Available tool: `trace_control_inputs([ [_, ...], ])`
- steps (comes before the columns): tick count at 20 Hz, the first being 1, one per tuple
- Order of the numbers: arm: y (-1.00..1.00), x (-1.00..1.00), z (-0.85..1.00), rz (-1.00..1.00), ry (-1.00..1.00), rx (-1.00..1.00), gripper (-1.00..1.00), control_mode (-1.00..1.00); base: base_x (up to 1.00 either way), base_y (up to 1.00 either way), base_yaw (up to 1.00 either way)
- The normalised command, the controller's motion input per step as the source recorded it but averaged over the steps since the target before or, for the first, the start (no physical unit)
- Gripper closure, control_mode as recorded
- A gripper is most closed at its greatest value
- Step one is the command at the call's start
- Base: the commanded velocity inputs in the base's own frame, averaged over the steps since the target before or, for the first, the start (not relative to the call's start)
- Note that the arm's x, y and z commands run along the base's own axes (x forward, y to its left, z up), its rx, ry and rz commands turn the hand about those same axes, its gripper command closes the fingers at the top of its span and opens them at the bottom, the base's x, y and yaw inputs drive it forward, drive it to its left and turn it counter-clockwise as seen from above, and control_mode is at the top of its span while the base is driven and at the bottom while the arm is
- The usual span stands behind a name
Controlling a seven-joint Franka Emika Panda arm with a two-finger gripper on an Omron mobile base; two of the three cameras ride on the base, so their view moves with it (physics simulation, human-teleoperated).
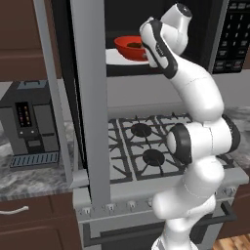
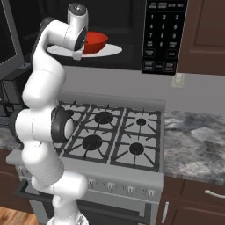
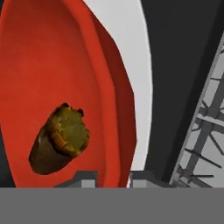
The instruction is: Pick the sweet potato from the sink and place it in the bowl. Then pick the bowl and place it in the microwave. Then close the microwave door and press the start button.
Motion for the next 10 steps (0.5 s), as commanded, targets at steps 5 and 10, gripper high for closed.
trace_control_inputs([
  [5, -0.01, -0.34, -0.12, 0.01, -0.08, 0.0, -1.0, -1.0, 0.0, 0.0, 0.0],
  [10, -0.26, -0.99, 0.0, 0.0, -0.15, 0.05, -1.0, -1.0, 0.0, 0.0, 0.0],
])
